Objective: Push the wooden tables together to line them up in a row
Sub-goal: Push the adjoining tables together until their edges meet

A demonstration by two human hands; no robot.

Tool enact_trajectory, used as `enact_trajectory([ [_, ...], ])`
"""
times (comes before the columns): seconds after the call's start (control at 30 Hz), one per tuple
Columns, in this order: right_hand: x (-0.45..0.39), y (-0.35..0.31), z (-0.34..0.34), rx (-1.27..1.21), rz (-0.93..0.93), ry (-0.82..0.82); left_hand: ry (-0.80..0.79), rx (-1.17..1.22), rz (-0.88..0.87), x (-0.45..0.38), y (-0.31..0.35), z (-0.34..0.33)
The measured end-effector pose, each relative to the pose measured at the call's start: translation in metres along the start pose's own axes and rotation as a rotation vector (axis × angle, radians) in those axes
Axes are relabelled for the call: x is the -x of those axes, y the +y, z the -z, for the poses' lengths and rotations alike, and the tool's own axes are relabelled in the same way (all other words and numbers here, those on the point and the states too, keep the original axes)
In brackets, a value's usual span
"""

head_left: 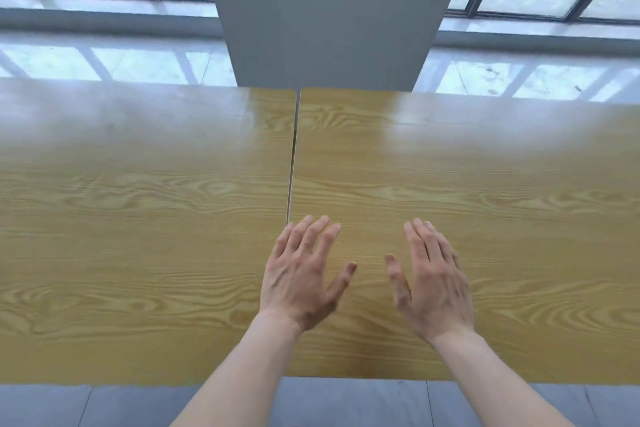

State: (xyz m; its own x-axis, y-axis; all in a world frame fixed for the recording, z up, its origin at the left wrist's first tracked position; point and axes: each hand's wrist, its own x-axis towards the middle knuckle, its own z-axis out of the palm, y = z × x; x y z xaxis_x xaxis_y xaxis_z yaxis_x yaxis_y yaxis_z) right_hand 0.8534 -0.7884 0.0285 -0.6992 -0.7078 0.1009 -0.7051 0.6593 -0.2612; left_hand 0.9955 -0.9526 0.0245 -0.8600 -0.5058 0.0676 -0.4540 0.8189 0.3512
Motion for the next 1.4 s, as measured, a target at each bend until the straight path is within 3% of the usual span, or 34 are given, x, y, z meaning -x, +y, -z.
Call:
enact_trajectory([
  [0.4,-0.199,0.018,0.036,0.028,-0.052,-0.099,0.035,-0.026,0.052,-0.198,-0.014,0.045],
  [0.87,-0.393,0.030,-0.042,0.124,-0.087,-0.211,-0.107,-0.071,0.011,-0.389,-0.079,-0.024],
  [1.1,-0.435,0.035,-0.070,0.207,-0.105,-0.306,-0.204,-0.119,-0.028,-0.427,-0.107,-0.044],
  [1.4,-0.429,0.021,-0.088,0.266,-0.141,-0.163,-0.185,-0.108,-0.035,-0.426,-0.112,-0.047],
])
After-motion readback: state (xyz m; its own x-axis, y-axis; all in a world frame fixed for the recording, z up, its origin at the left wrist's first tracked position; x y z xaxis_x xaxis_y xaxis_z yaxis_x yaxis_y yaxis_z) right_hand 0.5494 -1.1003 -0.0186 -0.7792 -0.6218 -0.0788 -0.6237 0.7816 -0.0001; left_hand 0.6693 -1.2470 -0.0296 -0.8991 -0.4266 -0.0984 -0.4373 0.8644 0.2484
